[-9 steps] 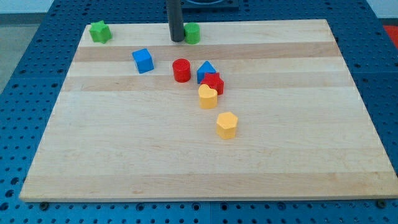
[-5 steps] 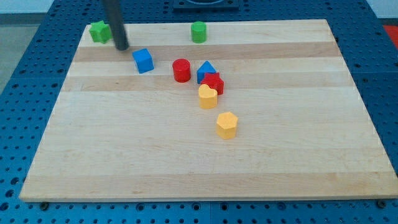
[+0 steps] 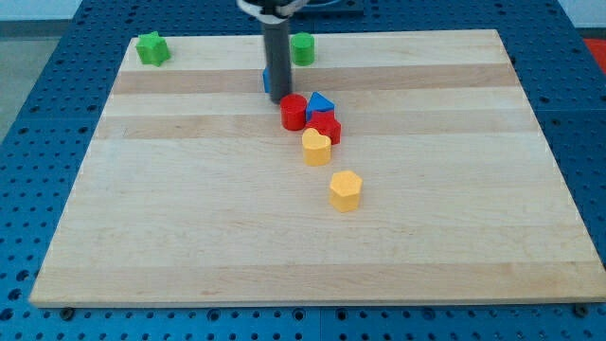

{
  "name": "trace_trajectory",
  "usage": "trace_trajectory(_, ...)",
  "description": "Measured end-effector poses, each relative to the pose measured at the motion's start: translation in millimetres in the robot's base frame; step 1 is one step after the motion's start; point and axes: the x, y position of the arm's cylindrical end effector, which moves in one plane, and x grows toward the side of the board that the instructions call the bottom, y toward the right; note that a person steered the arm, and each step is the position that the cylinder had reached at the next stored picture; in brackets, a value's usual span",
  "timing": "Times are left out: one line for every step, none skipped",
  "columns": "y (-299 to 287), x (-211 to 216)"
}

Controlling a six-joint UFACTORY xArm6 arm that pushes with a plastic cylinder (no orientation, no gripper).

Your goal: Move the blue cube towards right of green circle

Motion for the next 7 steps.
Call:
trace_trajectory(-70.5, 0.0)
trace_trajectory(-100.0, -10.7)
trace_trajectory(-65.7, -36.0)
trace_trajectory(-10.6, -41.6)
trace_trajectory(58.0, -41.6)
trace_trajectory(114.3, -41.6)
trace_trajectory(104.4, -48.0)
